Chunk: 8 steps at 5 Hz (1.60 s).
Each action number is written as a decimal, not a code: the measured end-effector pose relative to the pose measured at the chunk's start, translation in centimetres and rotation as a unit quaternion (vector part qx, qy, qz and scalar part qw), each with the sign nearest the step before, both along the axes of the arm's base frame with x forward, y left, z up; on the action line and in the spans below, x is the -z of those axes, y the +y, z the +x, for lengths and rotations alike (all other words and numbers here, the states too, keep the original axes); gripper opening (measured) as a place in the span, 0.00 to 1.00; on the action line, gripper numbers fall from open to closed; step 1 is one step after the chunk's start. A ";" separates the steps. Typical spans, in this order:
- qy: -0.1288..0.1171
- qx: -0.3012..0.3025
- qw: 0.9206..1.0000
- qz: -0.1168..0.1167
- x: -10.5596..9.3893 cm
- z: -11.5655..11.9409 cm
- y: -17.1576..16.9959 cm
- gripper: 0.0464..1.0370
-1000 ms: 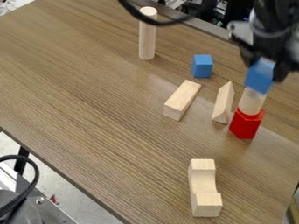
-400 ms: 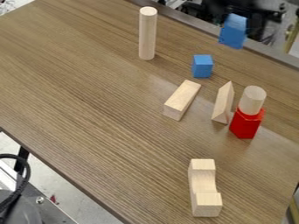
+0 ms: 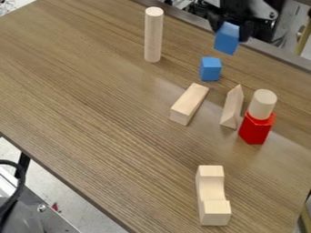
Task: Take the blue cube off of the cylinder and put it on top of the other blue cube
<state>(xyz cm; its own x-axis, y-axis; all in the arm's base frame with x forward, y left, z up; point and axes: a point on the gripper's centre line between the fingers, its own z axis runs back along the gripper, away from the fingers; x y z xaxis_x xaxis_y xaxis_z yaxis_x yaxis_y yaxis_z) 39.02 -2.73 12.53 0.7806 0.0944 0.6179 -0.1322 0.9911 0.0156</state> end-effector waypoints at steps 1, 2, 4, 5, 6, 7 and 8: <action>0.014 0.015 1.000 0.015 1.2 0.7 0.6 0.51; 0.017 0.025 0.999 0.022 2.0 1.0 1.2 0.51; 0.035 0.018 0.999 0.012 3.7 1.2 2.3 0.51; 0.033 0.015 0.999 0.008 3.6 1.7 2.5 0.51; 0.041 0.016 0.999 0.010 4.3 1.8 2.5 0.51; 0.029 0.014 0.999 0.009 3.7 2.5 2.5 0.51; 0.036 0.016 0.999 0.013 4.3 2.5 2.5 0.51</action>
